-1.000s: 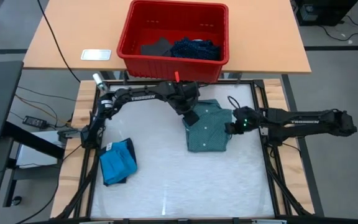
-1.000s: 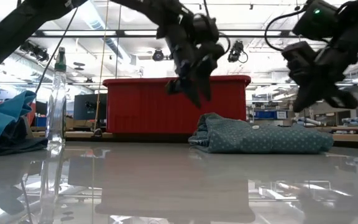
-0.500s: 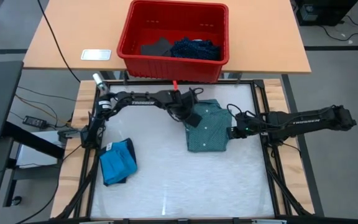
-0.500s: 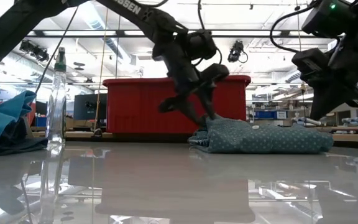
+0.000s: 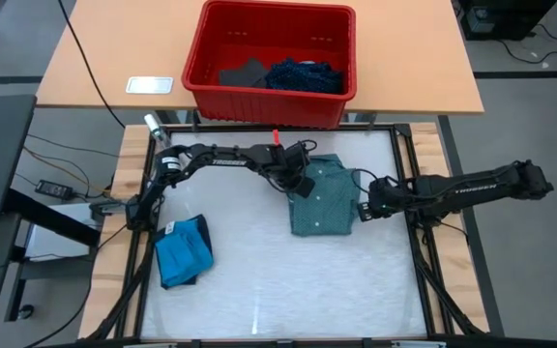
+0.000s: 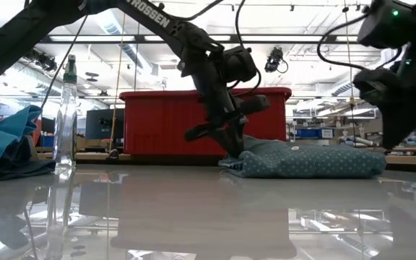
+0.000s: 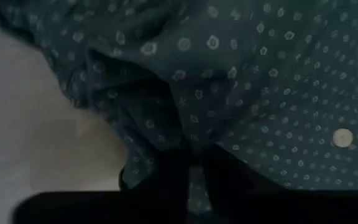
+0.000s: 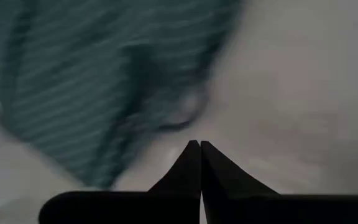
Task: Fold laundry
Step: Fold the green polo shirt
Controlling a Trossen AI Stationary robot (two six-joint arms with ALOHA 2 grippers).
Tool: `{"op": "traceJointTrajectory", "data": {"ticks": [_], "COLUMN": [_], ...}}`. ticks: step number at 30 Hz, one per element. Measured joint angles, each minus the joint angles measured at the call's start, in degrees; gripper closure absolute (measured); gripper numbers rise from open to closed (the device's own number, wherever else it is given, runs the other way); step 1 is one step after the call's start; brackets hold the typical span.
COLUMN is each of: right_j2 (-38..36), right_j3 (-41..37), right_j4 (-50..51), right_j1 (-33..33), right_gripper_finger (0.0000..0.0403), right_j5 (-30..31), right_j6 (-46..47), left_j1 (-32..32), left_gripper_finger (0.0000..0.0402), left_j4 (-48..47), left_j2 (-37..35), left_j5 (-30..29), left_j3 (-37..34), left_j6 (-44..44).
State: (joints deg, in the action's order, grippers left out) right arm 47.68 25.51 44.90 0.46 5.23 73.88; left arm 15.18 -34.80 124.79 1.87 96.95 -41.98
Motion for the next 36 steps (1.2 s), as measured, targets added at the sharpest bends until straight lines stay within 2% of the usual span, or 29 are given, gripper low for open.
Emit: {"op": "traceJointTrajectory", "data": {"ticks": [2, 5, 9, 13, 20, 25, 30, 33, 36], "right_j2": [0.67, 2.05, 3.68, 4.13, 6.24, 9.88, 14.0, 14.29, 12.85], "right_j3": [-0.88, -4.34, -9.78, -11.99, -14.27, -15.79, -17.28, -17.1, -16.26], "right_j4": [1.4, -1.28, -14.54, -26.34, -44.01, -46.71, -50.65, -51.21, -48.96], "right_j1": [-0.06, -1.96, -4.13, -5.74, -10.93, -14.29, -15.57, -15.76, -15.37], "right_gripper_finger": [0.0398, 0.0398, 0.0398, 0.0398, 0.0398, 0.0398, 0.0398, 0.0396, 0.0392], "right_j5": [2.69, 4.1, 2.58, 3.83, 0.3, -0.29, -1.16, -3.18, -7.85], "right_j6": [-0.17, -0.51, -1.97, -2.99, -13.64, -16.12, -19.72, -20.25, -16.75], "left_j1": [-0.01, -0.02, 0.1, 0.04, -0.77, -1.34, -2.06, -2.29, -2.29], "left_gripper_finger": [0.0389, 0.0394, 0.0398, 0.04, 0.04, 0.0401, 0.0401, 0.0401, 0.0401], "left_j4": [0.19, 1.66, 2.2, 1.79, 1.74, 1.77, 3.34, 3.1, 1.36], "left_j2": [0.11, 0.11, 0.11, 0.11, 0.11, -0.88, -5.5, -7.14, -8.45], "left_j5": [-0.12, -0.2, 1.08, 3.06, 3.37, 3.46, 3.21, 2.36, 1.95], "left_j3": [0.0, 0.0, 0.0, 0.0, 0.01, 0.02, 0.16, 0.17, 0.13], "left_j6": [-0.42, -1.11, -1.55, -2.3, -4.06, -6.17, -6.72, -6.72, -6.75]}}
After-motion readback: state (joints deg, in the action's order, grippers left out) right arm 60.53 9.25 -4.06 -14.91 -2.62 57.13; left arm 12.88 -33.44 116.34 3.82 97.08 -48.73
